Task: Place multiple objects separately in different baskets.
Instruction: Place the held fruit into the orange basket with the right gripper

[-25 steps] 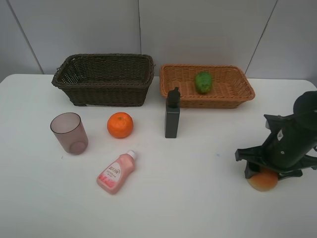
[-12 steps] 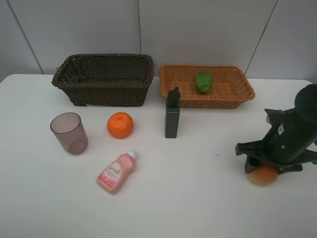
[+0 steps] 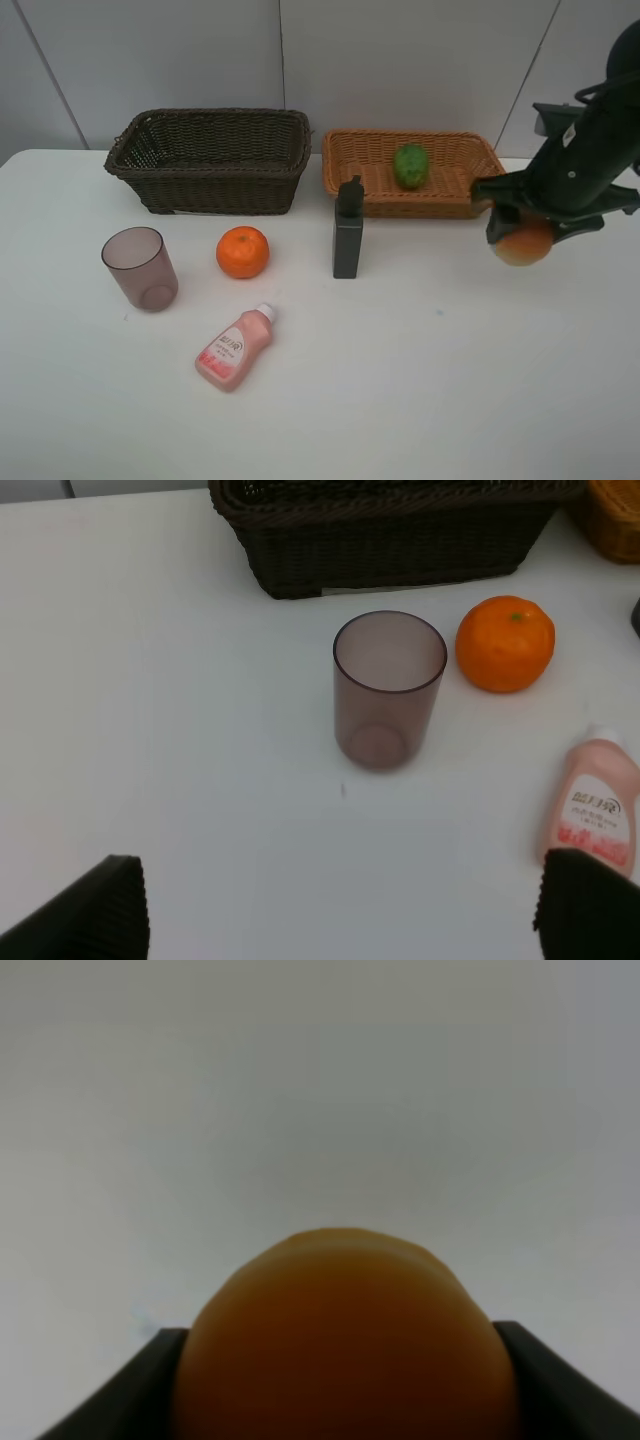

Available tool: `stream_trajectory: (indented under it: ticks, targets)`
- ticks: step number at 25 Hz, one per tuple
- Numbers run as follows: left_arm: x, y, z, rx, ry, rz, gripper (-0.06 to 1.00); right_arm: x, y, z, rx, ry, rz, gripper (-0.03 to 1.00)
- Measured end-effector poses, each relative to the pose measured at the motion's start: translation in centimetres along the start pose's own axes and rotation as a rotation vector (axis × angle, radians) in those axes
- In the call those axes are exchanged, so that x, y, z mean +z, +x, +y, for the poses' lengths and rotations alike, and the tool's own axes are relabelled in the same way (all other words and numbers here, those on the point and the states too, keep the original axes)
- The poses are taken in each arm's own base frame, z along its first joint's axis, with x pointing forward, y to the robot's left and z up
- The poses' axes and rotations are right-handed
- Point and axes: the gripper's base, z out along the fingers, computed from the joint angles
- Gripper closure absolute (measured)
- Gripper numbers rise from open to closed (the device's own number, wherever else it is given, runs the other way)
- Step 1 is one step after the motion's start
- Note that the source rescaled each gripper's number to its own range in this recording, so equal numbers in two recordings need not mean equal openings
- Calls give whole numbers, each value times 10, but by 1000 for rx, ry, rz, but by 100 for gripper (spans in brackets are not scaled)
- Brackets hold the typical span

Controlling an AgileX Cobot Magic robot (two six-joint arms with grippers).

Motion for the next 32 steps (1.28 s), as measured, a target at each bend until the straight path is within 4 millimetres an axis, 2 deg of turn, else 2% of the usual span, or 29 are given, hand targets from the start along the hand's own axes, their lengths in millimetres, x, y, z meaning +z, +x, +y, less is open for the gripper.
stream_trajectory:
  ticks: [4,7,12,16,24,32]
  targets:
    - [0,0,0,0,0,0,-6,-12,-36,7,-16,-4,-86,59]
    - [0,0,0,0,0,0,-6,-14,-61,14,-18,-8,-131,59]
    - [0,0,0,0,0,0,-6,-4,-97,23,-30,2,-178,59]
    - [0,0,0,0,0,0,-6,9,-117,28,-59,33,-204,59]
    - [0,0,0,0,0,0,-6,53,-131,36,-105,31,-244,59]
    - [0,0,0,0,0,0,-6,79,-133,40,-128,22,-254,59]
